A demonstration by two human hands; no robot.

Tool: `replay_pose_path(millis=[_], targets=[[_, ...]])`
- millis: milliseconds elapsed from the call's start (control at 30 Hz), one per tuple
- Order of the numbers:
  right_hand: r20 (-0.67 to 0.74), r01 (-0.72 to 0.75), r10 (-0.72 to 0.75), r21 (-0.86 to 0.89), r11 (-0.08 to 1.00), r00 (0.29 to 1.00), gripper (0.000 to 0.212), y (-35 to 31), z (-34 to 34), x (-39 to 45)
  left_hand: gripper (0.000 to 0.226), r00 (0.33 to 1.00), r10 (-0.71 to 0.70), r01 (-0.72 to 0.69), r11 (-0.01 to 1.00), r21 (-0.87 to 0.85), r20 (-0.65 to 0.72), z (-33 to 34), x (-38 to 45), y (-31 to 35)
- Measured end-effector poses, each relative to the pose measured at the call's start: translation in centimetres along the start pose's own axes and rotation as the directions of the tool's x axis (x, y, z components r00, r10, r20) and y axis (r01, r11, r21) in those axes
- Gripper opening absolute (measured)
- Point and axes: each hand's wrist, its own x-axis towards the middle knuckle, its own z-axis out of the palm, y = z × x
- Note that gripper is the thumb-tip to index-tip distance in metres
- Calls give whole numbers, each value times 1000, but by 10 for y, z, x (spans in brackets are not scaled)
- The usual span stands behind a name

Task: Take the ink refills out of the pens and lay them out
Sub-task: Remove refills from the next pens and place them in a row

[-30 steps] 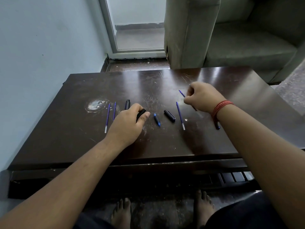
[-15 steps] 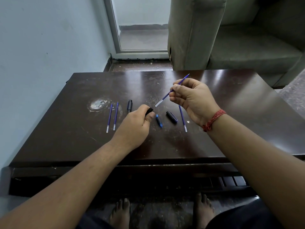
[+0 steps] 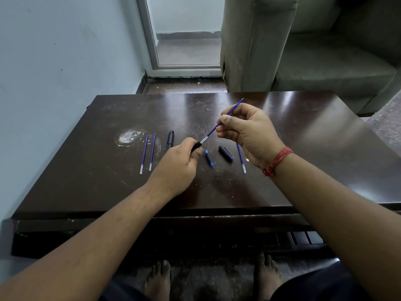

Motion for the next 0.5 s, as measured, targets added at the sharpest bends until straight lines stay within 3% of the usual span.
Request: replay_pose_path(millis=[100,233,367,433,500], targets=[[91,-13,17,-47,999,996,8,4,3,-2,19,1000,8,-8,1000,-11,-2,0,-1,1],[215,31,40,-318,948,976,12,14,6,-2,16,1000,23,-23,999,-24,2,1,-2,2],[164,27,42,-398,917,986,16,8,-7,3,19,1000,12,-12,1000,-28,-15,0,-1,-1],[105,45,17,-562,826,994,15,8,-17,5,17,999,6,-7,1000,-27,-34,-2,-1,-2],[88,93,-38,-784,614,995,14,14,-25,8,17,999,-2,0,999,-40,-44,-2,0,-3]])
